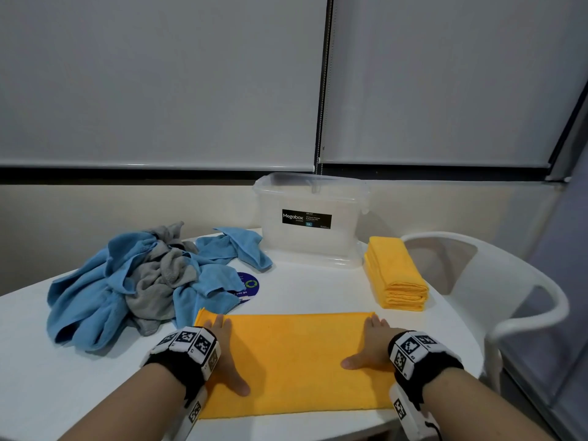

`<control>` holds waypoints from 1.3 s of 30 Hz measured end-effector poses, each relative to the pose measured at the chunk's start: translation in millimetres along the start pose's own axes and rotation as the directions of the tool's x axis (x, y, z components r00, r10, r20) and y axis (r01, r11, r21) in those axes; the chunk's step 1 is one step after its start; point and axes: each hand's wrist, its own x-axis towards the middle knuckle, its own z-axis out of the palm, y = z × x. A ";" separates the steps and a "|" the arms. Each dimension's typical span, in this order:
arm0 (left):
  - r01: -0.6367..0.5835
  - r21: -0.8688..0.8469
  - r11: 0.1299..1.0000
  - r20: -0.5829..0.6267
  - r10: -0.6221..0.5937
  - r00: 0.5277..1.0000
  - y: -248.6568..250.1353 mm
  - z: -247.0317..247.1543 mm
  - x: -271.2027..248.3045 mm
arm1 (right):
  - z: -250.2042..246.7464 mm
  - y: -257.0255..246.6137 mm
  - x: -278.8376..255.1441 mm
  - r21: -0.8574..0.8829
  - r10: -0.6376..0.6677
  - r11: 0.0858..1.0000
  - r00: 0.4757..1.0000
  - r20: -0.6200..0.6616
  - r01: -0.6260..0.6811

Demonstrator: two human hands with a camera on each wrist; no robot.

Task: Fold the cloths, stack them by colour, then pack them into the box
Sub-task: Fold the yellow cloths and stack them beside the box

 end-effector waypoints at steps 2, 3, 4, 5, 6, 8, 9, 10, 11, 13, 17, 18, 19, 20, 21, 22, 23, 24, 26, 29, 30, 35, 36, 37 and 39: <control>0.011 -0.018 1.000 -0.019 -0.011 1.000 -1.3 3.0 -3.3 | 4.4 0.5 0.9 0.038 0.025 0.999 1.000 -0.013 -0.025; 0.013 -0.026 1.000 -0.030 -0.014 0.999 -1.8 4.5 -5.3 | 6.8 1.0 1.4 0.056 0.034 0.998 0.999 -0.026 -0.032; 0.011 -0.035 0.999 -0.044 -0.013 0.999 -1.9 6.2 -7.0 | 8.9 1.4 1.9 0.074 0.034 0.997 0.999 -0.043 -0.030; 0.008 -0.047 0.999 -0.062 -0.011 0.998 -2.9 8.2 -9.5 | 11.2 1.4 0.7 0.090 0.026 0.996 0.997 -0.067 -0.020; 0.002 -0.063 0.998 -0.080 -0.007 0.997 -3.3 10.3 -12.4 | 13.3 1.3 -0.3 0.102 0.013 0.995 0.996 -0.090 -0.004; -0.008 -0.086 0.996 -0.113 -0.002 0.994 -4.4 14.4 -19.1 | 17.2 -0.5 -6.2 0.104 -0.013 0.994 0.991 -0.132 0.027; -0.015 -0.088 0.996 -0.128 0.004 0.992 -4.3 16.6 -22.4 | 18.3 -2.0 -10.1 0.108 -0.022 0.993 0.988 -0.153 0.039; -0.026 -0.087 0.996 -0.137 0.014 0.990 -3.6 18.6 -26.3 | 19.5 -3.9 -13.9 0.105 -0.034 0.993 0.983 -0.179 0.054; -0.043 -0.085 0.995 -0.145 0.031 0.989 -1.6 21.3 -30.2 | 21.1 -7.0 -19.0 0.093 -0.049 0.993 0.977 -0.206 0.070; -0.100 -0.077 0.992 -0.162 0.087 0.983 7.3 27.7 -39.2 | 25.9 -18.1 -31.2 0.050 -0.101 0.992 0.958 -0.268 0.118; -0.266 -0.092 0.960 -0.136 0.253 0.958 44.3 41.5 -58.2 | 44.6 -65.1 -59.9 -0.016 -0.298 0.951 0.907 -0.296 0.307; -0.298 -0.091 0.950 -0.118 0.287 0.951 54.2 44.5 -61.5 | 50.5 -78.2 -64.9 -0.028 -0.348 0.935 0.902 -0.255 0.352; -0.314 -0.086 0.945 -0.104 0.305 0.947 61.5 47.3 -62.2 | 56.1 -88.4 -67.8 -0.034 -0.378 0.925 0.902 -0.209 0.380; -0.315 -0.078 0.946 -0.093 0.308 0.947 66.0 49.8 -61.3 | 61.0 -95.1 -68.3 -0.033 -0.392 0.919 0.904 -0.170 0.393; -0.305 -0.069 0.950 -0.090 0.299 0.950 67.0 52.3 -59.1 | 65.8 -97.5 -65.3 -0.020 -0.392 0.919 0.906 -0.159 0.394; -0.296 -0.058 0.953 -0.088 0.291 0.953 64.9 54.2 -57.5 | 70.0 -96.7 -62.3 -0.012 -0.394 0.917 0.901 -0.180 0.398; -0.289 -0.045 0.956 -0.080 0.285 0.955 60.5 56.6 -55.2 | 73.8 -93.0 -59.4 -0.010 -0.399 0.914 0.891 -0.218 0.407; -0.290 -0.024 0.957 -0.063 0.288 0.955 54.5 58.4 -54.1 | 77.0 -86.7 -56.6 -0.008 -0.415 0.904 0.870 -0.266 0.428; -0.329 0.020 0.944 -0.042 0.329 0.943 40.7 60.8 -55.0 | 79.5 -71.2 -54.5 -0.040 -0.421 0.903 0.861 -0.285 0.428; -0.380 0.039 0.924 -0.029 0.381 0.924 19.0 64.1 -54.6 | 78.6 -39.7 -47.4 -0.003 -0.370 0.922 0.879 -0.301 0.387; -0.383 0.017 0.923 -0.038 0.384 0.923 11.6 65.7 -54.8 | 76.8 -28.6 -48.4 0.017 -0.347 0.929 0.886 -0.307 0.369; -0.346 -0.064 0.936 -0.098 0.339 0.936 -11.3 72.3 -59.3 | 76.6 14.0 -47.0 0.054 -0.262 0.954 0.903 -0.339 0.296; -0.328 -0.068 0.942 -0.105 0.320 0.942 -14.2 71.9 -56.7 | 77.0 17.9 -47.0 0.066 -0.250 0.956 0.908 -0.338 0.287; -0.309 -0.079 0.948 -0.115 0.299 0.947 -16.4 70.4 -56.1 | 77.2 21.3 -46.9 0.080 -0.244 0.955 0.910 -0.335 0.286; -0.271 -0.107 0.957 -0.116 0.258 0.959 -20.1 61.9 -57.8 | 72.6 23.9 -48.9 0.093 -0.245 0.953 0.917 -0.314 0.287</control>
